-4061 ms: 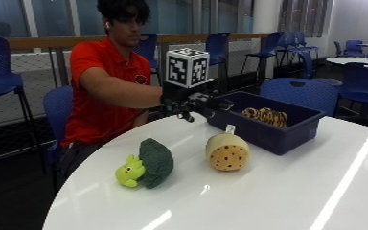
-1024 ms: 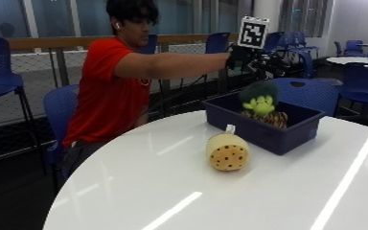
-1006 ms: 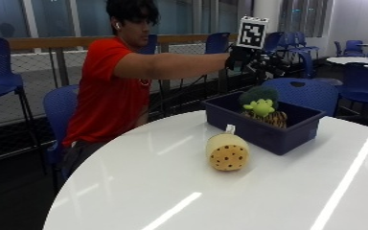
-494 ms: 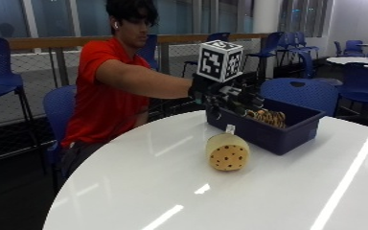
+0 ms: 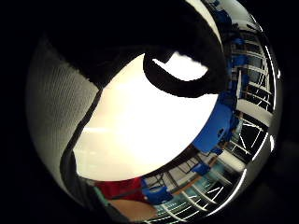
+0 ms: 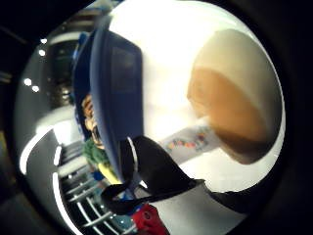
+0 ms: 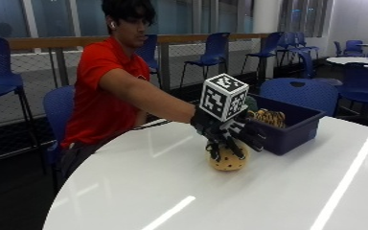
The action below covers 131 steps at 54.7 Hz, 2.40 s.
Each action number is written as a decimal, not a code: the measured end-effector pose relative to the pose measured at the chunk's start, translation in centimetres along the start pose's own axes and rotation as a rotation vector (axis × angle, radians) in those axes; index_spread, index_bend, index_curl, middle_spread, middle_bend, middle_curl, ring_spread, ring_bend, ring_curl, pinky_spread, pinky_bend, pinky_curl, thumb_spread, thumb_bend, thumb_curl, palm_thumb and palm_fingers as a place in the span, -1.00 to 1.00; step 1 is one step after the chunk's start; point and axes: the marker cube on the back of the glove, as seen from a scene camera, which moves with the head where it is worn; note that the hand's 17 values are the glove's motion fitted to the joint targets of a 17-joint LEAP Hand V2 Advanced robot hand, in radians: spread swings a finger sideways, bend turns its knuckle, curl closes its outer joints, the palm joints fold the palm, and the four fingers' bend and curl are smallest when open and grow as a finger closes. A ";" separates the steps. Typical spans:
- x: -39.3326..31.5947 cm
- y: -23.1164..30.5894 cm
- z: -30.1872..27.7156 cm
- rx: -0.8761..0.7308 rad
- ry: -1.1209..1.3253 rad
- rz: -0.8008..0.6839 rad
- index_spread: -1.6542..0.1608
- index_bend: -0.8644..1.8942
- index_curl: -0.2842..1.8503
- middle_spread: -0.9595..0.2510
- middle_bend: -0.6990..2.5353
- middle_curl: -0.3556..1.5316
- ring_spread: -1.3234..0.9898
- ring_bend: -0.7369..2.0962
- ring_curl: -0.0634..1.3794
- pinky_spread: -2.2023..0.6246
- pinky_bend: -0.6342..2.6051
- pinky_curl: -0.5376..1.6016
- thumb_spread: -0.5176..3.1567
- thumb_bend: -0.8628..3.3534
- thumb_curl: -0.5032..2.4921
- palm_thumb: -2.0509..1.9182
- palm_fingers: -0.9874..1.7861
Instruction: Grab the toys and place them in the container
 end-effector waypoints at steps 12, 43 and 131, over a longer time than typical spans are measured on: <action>-0.3 -0.8 1.3 -0.014 0.073 0.012 0.44 -0.29 -0.54 0.54 -0.49 -0.35 0.22 -0.37 -0.52 0.66 0.14 -0.16 -0.19 -0.62 -0.51 0.00 -0.44; 2.1 -1.4 3.0 -0.001 0.103 0.099 0.38 -0.20 -0.51 0.24 -0.38 -0.32 -0.07 0.00 -0.38 0.40 0.07 -0.22 -0.02 -0.54 -0.43 0.18 0.10; -22.8 10.3 -12.2 0.120 0.113 -0.421 0.41 -0.36 -0.27 0.31 -0.48 -0.05 0.00 -0.21 -0.26 0.55 0.17 -0.08 -0.17 -0.63 -0.23 0.08 -0.48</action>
